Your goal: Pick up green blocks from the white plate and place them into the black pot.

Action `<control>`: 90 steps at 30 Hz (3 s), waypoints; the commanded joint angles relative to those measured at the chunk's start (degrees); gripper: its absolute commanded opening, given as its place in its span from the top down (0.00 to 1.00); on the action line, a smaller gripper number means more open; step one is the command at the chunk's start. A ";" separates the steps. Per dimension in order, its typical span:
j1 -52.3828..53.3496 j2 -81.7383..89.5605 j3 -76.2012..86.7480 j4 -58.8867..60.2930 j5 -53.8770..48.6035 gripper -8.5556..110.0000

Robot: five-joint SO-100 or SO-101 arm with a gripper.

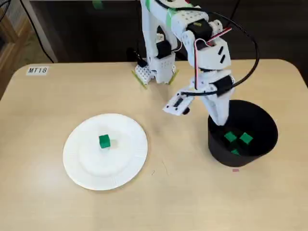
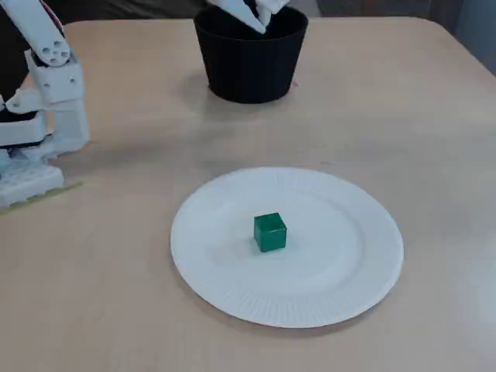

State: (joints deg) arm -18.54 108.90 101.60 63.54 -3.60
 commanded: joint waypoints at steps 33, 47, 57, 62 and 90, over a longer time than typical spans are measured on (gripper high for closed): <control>49.66 -41.75 -37.97 31.90 43.77 0.75; 46.14 -43.07 -35.68 32.08 45.88 0.75; 46.76 -50.45 -40.52 31.64 45.18 0.80; 47.55 -55.11 -45.18 31.55 43.42 0.95; 11.95 -35.24 -96.86 32.17 -14.24 0.95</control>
State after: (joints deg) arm -0.18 64.34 0.70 95.62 -20.39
